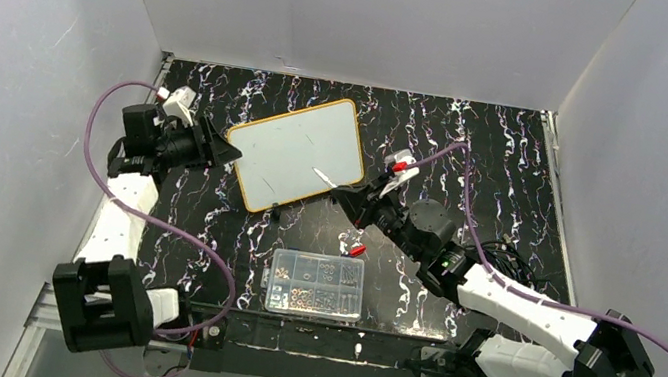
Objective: Write a sentence on the whiteboard
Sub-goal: Move the whiteboard to the center of the board.
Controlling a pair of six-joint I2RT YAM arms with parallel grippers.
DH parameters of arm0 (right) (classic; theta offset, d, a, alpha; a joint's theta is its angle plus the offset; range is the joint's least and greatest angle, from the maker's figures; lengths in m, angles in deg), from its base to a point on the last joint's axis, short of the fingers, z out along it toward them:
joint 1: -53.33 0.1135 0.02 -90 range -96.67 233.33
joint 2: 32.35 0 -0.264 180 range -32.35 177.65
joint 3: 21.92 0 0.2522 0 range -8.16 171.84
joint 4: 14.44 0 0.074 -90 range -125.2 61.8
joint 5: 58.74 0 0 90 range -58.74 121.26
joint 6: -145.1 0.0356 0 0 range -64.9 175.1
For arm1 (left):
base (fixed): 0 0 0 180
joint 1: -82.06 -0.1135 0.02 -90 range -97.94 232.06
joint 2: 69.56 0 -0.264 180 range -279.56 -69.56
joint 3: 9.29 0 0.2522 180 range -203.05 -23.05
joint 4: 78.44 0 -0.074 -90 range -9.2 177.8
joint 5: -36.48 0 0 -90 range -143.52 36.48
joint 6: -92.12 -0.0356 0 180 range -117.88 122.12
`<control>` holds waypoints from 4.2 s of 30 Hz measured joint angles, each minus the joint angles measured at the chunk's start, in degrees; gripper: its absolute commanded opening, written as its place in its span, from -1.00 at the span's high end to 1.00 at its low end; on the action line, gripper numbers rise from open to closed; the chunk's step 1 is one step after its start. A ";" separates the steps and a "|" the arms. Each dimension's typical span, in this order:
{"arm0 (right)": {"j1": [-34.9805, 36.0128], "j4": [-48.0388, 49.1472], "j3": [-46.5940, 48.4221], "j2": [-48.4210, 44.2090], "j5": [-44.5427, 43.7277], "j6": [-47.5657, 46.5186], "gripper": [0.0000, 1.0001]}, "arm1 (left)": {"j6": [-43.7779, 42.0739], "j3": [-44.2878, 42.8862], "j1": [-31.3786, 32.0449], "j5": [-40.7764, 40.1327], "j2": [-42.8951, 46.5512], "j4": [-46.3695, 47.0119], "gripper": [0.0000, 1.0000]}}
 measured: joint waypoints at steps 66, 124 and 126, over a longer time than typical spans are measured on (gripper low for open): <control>0.07 -7.85 -2.71 -14.91 0.92 -0.28 0.97 | -22.49 1.14 9.42 14.08 -9.99 -4.72 0.33; 0.07 -10.84 -2.71 -14.36 -0.61 -0.04 0.97 | -21.05 -13.51 17.33 17.09 -20.96 -10.49 1.00; 0.07 -10.93 -2.71 -14.36 -0.81 -0.04 0.97 | -21.49 -14.38 18.36 17.16 -21.70 -10.95 1.00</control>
